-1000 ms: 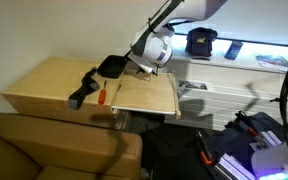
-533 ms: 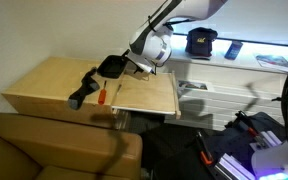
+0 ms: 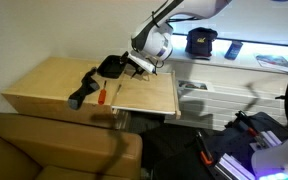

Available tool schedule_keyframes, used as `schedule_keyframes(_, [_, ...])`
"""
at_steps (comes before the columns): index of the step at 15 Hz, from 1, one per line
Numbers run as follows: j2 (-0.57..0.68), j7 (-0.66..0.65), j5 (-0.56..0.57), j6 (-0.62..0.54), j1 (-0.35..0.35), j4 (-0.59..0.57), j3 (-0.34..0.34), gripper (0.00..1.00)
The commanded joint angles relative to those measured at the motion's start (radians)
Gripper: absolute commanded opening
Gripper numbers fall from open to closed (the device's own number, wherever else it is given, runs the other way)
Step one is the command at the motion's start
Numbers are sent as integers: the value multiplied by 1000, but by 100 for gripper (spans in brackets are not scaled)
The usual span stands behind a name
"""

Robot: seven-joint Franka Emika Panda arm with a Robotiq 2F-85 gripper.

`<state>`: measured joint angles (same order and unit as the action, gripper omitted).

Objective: Open the top drawer, place the tray inside it then put the screwdriver on the tray

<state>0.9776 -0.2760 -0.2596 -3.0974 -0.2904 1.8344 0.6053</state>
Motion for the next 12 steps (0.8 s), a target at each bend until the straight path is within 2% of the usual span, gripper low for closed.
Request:
schedule_keyframes(1, [-5,35,-47,9,13,-6,-8,100])
schedule_keyframes(3, [-5,39,-50,33,5,-6,0,100])
schedule_keyframes(5, [28,87,-40,46,-39,-17,58,100])
schedule_keyframes(7, [35,127,-30,57,-49,-21,74,100])
schedule_keyframes(10, [-6,102,-44,49,1,-7,12,100])
schedule_keyframes(11, [-31,80,-45,48,35,-2,-34,100])
schedule_keyframes(12, [-35,66,-56,54,41,1,-44,100])
